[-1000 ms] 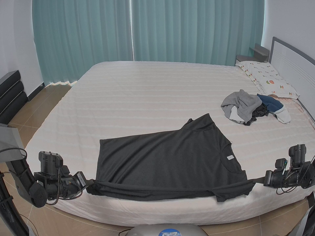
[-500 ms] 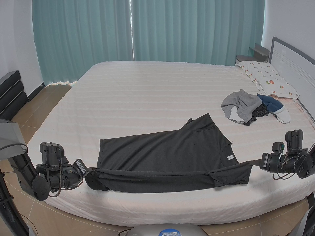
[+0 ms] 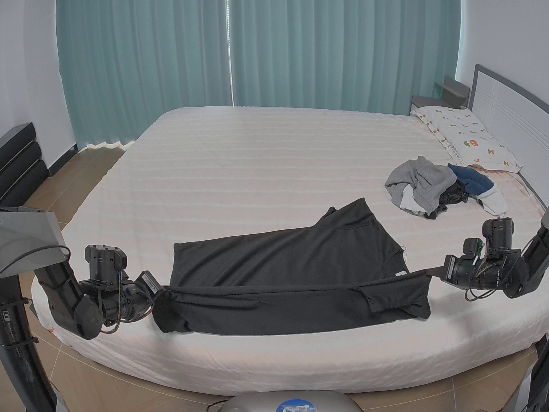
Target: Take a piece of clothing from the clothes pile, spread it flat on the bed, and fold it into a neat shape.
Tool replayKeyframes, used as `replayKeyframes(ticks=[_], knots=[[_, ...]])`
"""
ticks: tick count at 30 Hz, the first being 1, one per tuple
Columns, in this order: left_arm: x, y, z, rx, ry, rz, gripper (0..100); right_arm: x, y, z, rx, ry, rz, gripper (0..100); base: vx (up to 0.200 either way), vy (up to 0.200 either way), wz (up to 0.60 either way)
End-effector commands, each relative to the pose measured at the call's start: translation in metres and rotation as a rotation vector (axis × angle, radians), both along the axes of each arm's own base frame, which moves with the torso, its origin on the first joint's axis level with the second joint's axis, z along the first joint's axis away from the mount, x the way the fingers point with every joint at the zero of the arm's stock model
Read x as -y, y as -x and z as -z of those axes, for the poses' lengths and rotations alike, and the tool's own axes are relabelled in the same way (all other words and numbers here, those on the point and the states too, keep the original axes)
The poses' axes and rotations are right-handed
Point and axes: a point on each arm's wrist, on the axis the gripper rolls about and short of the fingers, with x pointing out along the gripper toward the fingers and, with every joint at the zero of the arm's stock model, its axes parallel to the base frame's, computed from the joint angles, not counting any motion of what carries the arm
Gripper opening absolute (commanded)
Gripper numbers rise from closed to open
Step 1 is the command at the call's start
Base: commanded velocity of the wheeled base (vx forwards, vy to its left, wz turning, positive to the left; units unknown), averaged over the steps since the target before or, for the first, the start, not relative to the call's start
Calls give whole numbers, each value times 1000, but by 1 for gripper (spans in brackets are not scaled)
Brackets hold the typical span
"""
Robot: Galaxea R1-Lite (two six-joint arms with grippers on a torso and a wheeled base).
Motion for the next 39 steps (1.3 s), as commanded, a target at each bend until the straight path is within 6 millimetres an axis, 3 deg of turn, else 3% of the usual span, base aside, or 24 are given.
replayKeyframes(ticks=[1,5,18,25,26,28,29,39], knots=[[9,-13,10,-8,19,-5,0,-3,-18,22,-45,-22,10,0,0,0,0],[21,-14,15,-14,15,26,0,-3,-21,32,-35,-33,18,0,0,0,0],[24,-26,26,-16,-43,-34,0,-12,-34,66,-32,-99,71,0,0,0,0],[28,-29,29,-15,-57,-40,0,-11,-44,64,-16,-196,149,0,0,0,0],[28,-29,29,-15,-57,-40,100,-10,-45,63,-13,-198,149,0,0,0,0],[28,-29,29,-15,-57,-40,100,-11,-45,65,-15,-203,150,0,0,0,0],[28,-29,30,-19,-58,-40,100,-11,-45,69,-18,-203,150,100,0,0,0],[28,-30,29,-20,-57,-49,100,-12,-44,56,37,-350,227,100,0,0,0]])
